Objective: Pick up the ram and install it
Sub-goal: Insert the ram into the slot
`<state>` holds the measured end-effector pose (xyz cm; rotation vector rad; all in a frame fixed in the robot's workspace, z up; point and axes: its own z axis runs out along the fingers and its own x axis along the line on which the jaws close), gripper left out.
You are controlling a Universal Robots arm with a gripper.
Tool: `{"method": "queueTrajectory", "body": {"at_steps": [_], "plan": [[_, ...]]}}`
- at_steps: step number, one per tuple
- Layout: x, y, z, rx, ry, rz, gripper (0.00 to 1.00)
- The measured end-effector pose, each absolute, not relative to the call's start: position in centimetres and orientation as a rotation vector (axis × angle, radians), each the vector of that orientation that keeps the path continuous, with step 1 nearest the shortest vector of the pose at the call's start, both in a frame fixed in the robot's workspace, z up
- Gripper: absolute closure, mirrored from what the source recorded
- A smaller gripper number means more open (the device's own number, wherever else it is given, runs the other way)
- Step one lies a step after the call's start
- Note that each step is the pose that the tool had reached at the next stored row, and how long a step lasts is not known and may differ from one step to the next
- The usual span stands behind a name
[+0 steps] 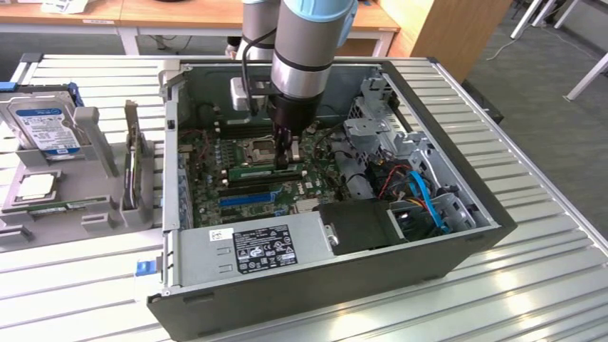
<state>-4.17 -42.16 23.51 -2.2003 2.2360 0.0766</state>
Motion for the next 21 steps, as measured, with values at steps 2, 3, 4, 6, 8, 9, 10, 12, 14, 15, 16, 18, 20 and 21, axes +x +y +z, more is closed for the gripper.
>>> {"method": "queueTrajectory", "body": {"at_steps": [2,3,4,6,8,9,10,12,14,15,16,18,20,21], "plan": [[-4.17,-42.15,23.45,-2.200,2.236,0.077,0.88],[-4.17,-42.16,23.41,-2.200,2.236,0.077,0.88],[-4.17,-42.16,23.38,-2.200,2.236,0.077,0.88],[-4.17,-42.16,23.33,-2.200,2.236,0.077,0.88],[-4.18,-42.16,23.30,-2.200,2.236,0.077,0.88],[-4.17,-42.16,23.30,-2.200,2.236,0.077,0.88],[-4.17,-42.16,23.30,-2.200,2.236,0.077,0.88],[-4.17,-42.16,23.29,-2.200,2.236,0.077,0.88],[-4.16,-42.14,23.28,-2.200,2.236,0.077,0.88],[-4.16,-42.12,23.28,-2.200,2.236,0.077,0.88],[-4.16,-42.10,23.29,-2.200,2.236,0.077,0.88],[-4.17,-42.10,23.29,-2.200,2.236,0.077,0.88],[-4.17,-42.10,23.29,-2.199,2.237,0.077,0.88],[-4.18,-42.10,23.29,-2.199,2.237,0.077,0.88]]}}
